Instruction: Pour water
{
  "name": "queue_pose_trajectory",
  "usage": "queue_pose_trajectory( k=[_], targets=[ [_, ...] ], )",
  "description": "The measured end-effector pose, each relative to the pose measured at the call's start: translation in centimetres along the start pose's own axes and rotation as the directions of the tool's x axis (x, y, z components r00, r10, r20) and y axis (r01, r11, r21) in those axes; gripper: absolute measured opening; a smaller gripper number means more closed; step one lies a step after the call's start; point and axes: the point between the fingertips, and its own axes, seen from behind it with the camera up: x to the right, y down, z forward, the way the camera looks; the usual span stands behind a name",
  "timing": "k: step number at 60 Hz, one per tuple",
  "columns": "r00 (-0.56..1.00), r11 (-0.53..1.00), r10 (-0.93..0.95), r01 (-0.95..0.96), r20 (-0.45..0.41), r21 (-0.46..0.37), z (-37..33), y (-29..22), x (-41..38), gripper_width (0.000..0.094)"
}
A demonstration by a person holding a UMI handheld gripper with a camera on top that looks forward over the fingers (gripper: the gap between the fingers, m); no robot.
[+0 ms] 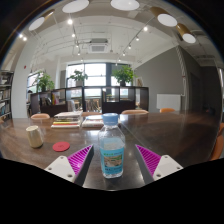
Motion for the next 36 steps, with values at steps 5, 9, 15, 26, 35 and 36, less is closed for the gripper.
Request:
queue_pose_trajectory(
  k=[5, 9, 15, 26, 35, 36],
  targets=[
    [1.000, 1.000, -0.022, 0.022, 0.001, -0.001, 2.4, 0.1, 0.3, 0.0840],
    [1.000, 0.999, -0.031, 0.031, 0.003, -0.009, 3.9, 0.4, 0.5, 0.0823],
    [0.999, 1.000, -0.028, 0.028, 0.016, 0.005, 5.0, 0.0, 0.2, 0.0707],
    [0.999, 0.999, -0.037, 0.037, 0.015, 0.020, 5.3, -0.3, 0.0, 0.0438],
    [0.998, 0.998, -0.060, 0.059, 0.027, 0.031, 5.3, -0.3, -0.7, 0.0297],
    [0.998, 0.998, -0.060, 0.060, 0.027, 0.033, 5.3, -0.3, -0.7, 0.0299]
  ],
)
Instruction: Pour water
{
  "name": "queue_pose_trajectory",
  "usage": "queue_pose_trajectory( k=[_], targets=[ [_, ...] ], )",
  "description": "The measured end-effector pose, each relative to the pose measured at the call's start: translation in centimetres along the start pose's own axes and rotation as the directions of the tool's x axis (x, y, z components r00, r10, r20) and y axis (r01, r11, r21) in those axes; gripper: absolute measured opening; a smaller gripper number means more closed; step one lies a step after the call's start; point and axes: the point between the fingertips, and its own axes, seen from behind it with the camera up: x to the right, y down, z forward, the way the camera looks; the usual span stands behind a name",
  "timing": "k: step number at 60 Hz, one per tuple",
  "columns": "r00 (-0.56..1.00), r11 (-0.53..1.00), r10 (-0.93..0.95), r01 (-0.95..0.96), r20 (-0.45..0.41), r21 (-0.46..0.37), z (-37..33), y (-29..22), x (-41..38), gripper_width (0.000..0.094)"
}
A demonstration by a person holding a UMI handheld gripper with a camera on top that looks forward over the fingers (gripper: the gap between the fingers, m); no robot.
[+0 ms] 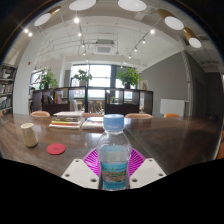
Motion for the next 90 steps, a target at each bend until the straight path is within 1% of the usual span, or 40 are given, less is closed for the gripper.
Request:
queue_pose_trajectory(
  k=[2, 11, 16, 20, 25, 29, 35, 41, 48, 55, 61, 69, 75, 78, 82, 87, 90],
  targets=[
    [1.000, 1.000, -0.006, 0.006, 0.005, -0.004, 0.1, 0.0, -0.2, 0.0278],
    [0.999, 0.999, -0.047, 0.047, -0.003, -0.006, 0.6, 0.0, -0.7, 0.0280],
    [0.995, 0.995, -0.099, 0.099, 0.012, -0.017, 1.2, -0.7, -1.9, 0.0283],
    [0.982, 0.982, -0.188, 0.188, 0.029, -0.003, 2.2, -2.4, -3.9, 0.0280],
    [0.931, 0.931, -0.365, 0.364, 0.032, 0.027, 3.4, -5.3, -7.3, 0.0283],
    [0.855, 0.855, -0.518, 0.516, 0.028, 0.055, 4.4, -6.8, -10.8, 0.0278],
    [0.694, 0.691, -0.720, 0.715, 0.008, 0.103, 5.8, -9.2, -16.3, 0.0280],
    [0.513, 0.505, -0.858, 0.852, -0.027, 0.137, 7.6, -10.1, -20.9, 0.0278],
    [0.272, 0.253, -0.958, 0.951, -0.092, 0.177, 8.7, -11.4, -25.1, 0.0296],
    [0.039, 0.013, -0.990, 0.982, -0.134, 0.187, 9.5, -11.0, -28.3, 0.0296],
    [-0.148, -0.180, -0.974, 0.967, -0.173, 0.181, 10.2, -10.5, -30.3, 0.0294],
    [-0.365, -0.408, -0.900, 0.898, -0.239, 0.163, 10.8, -10.1, -32.2, 0.0294],
    [-0.506, -0.561, -0.808, 0.817, -0.302, 0.134, 11.4, -10.2, -33.4, 0.0296],
    [-0.546, -0.605, -0.773, 0.787, -0.323, 0.118, 11.5, -10.3, -33.6, 0.0293],
    [-0.568, -0.628, -0.753, 0.771, -0.333, 0.106, 12.0, -10.6, -33.4, 0.0297],
    [-0.552, -0.612, -0.766, 0.783, -0.328, 0.112, 12.0, -10.4, -33.2, 0.0297],
    [-0.505, -0.565, -0.802, 0.815, -0.320, 0.128, 12.4, -10.8, -32.7, 0.0295]
  ],
)
